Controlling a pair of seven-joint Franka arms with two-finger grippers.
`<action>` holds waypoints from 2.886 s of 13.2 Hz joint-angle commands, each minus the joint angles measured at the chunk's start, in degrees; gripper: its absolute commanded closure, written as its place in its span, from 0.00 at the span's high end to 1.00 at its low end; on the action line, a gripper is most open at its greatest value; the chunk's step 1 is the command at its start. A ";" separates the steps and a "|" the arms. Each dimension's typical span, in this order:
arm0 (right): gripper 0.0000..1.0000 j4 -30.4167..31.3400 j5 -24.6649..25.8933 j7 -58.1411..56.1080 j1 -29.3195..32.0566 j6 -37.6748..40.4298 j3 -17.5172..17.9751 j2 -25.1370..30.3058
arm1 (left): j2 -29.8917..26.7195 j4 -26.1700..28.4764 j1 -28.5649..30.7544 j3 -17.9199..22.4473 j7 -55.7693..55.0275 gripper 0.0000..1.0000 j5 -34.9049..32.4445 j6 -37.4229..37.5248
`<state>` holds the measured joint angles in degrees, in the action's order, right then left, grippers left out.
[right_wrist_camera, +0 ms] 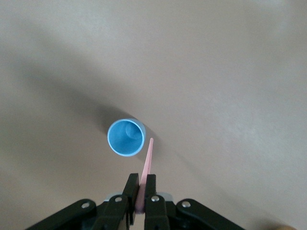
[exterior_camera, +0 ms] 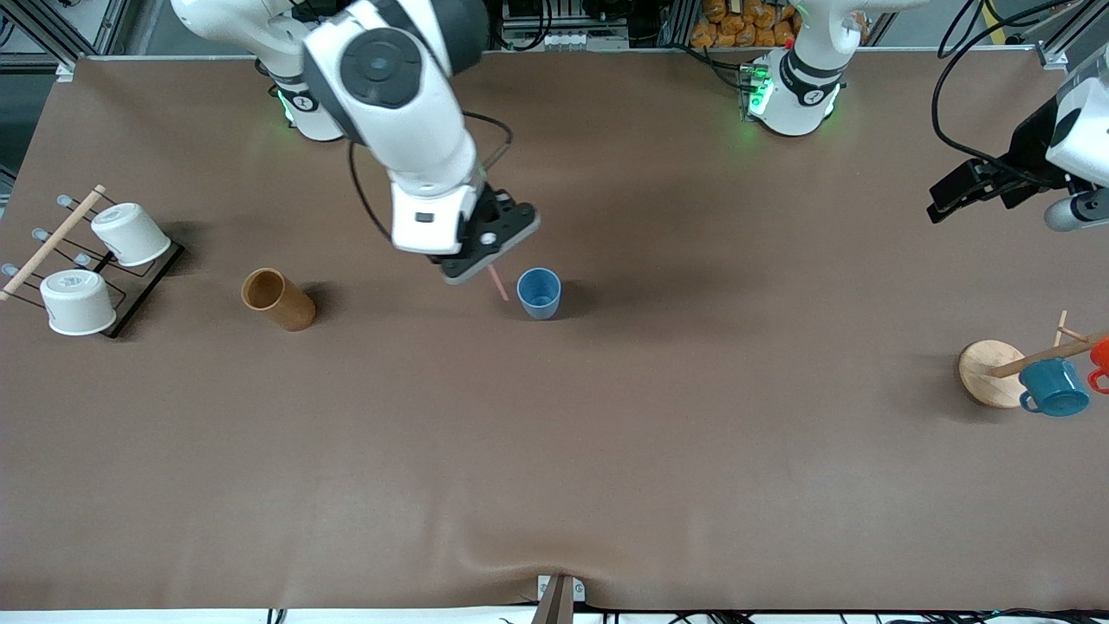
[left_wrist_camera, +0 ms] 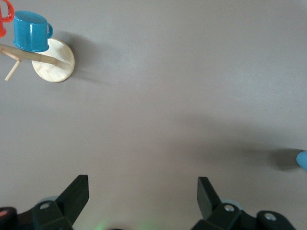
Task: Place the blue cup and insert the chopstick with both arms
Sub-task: 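Move the chopstick over the blue cup and lower it inside, then release the chopstick and raise the right gripper away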
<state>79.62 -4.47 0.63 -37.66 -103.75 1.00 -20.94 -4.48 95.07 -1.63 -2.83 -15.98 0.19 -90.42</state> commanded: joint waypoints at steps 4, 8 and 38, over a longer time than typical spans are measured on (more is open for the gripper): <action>0.00 2.72 0.43 0.86 -2.49 -4.61 -0.82 -2.44 | 0.00 0.29 0.31 0.28 1.31 1.00 1.22 -0.99; 0.00 2.47 0.78 3.67 -3.56 -4.53 -0.83 -2.35 | 0.43 0.29 0.22 0.28 1.31 1.00 1.22 -1.08; 1.00 3.34 1.66 4.29 1.16 -1.30 -1.53 2.56 | 2.28 -1.02 0.13 0.19 5.60 1.00 0.25 -1.69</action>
<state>81.98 -3.33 4.11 -40.93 -108.18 -1.11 -22.37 -2.84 95.24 -1.80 -2.79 -12.46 0.19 -92.13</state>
